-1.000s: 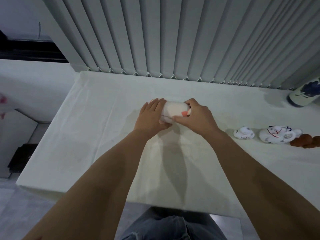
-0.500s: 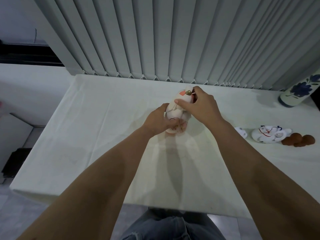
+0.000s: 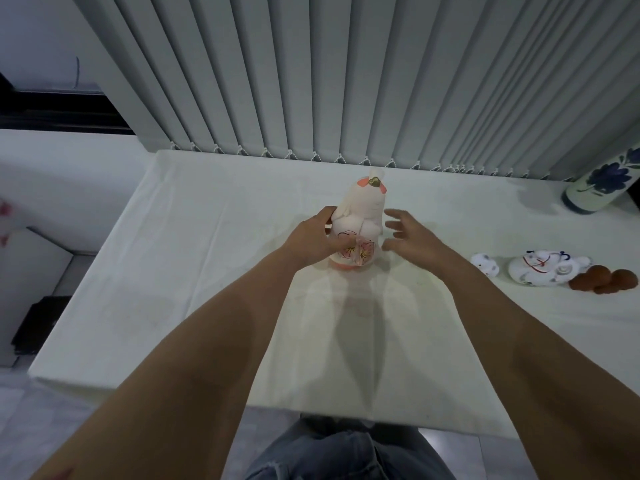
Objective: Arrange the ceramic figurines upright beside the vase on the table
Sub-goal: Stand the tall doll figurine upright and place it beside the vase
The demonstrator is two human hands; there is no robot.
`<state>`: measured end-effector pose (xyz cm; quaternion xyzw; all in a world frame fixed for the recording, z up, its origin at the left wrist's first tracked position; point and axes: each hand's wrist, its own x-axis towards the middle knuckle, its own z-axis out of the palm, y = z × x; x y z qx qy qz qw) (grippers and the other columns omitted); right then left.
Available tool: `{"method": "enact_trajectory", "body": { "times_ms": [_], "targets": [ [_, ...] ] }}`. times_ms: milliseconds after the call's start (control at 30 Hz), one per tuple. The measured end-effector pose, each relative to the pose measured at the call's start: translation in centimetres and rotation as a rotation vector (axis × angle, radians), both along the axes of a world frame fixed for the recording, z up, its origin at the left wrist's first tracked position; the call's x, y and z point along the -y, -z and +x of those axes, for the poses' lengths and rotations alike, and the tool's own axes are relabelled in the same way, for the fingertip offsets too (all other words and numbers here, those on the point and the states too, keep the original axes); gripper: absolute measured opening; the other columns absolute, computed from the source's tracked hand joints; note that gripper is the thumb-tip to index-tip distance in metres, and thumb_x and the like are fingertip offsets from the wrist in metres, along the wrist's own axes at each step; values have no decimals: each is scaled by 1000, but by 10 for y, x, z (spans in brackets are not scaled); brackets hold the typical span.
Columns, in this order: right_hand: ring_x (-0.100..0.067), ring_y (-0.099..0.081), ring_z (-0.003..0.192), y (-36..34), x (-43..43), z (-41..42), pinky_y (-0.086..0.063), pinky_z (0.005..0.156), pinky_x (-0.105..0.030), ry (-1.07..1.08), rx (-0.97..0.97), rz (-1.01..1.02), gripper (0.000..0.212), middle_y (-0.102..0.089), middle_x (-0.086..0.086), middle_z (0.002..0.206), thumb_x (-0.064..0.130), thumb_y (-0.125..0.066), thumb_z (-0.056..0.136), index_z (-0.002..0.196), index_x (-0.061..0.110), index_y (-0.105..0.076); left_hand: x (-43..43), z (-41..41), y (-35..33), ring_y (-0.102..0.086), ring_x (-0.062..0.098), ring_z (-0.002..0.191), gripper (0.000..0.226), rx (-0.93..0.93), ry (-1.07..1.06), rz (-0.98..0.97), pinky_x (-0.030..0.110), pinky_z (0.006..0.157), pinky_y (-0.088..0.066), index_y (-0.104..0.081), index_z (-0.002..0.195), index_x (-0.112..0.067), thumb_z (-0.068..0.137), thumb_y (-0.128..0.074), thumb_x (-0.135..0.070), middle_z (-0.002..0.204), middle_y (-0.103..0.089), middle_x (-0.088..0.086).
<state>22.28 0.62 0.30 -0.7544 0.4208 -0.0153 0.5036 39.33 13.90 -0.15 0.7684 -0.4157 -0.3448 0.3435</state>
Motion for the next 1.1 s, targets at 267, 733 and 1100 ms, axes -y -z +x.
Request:
{"method": "enact_trajectory", "body": {
  "times_ms": [267,733,1100],
  "targets": [
    [-13,-48,121,17,-22,6,-37,87,-28,-108,34,-113,82,-52,7,136,37,-80,74,142,28,-34,-3,-4,2,-60,16,111,63,-28,-21,-21,32,91,-51,-45,128,-26,76,-75,-48,123,-62,-4],
    [-15,-56,115,9,-7,-29,-46,84,-31,63,75,-171,69,-61,4,125,37,-82,70,128,22,-47,35,-34,-8,-62,17,110,69,-39,60,-52,33,92,-52,-43,133,-29,75,-77,-38,124,-63,-2],
    [-14,-57,105,13,17,-81,-42,68,-15,210,60,-131,65,-60,4,114,29,-83,72,126,18,-48,82,-78,-5,-63,19,109,66,-52,185,-13,31,92,-51,-45,134,-27,76,-77,-32,124,-63,-1]
  ]
}}
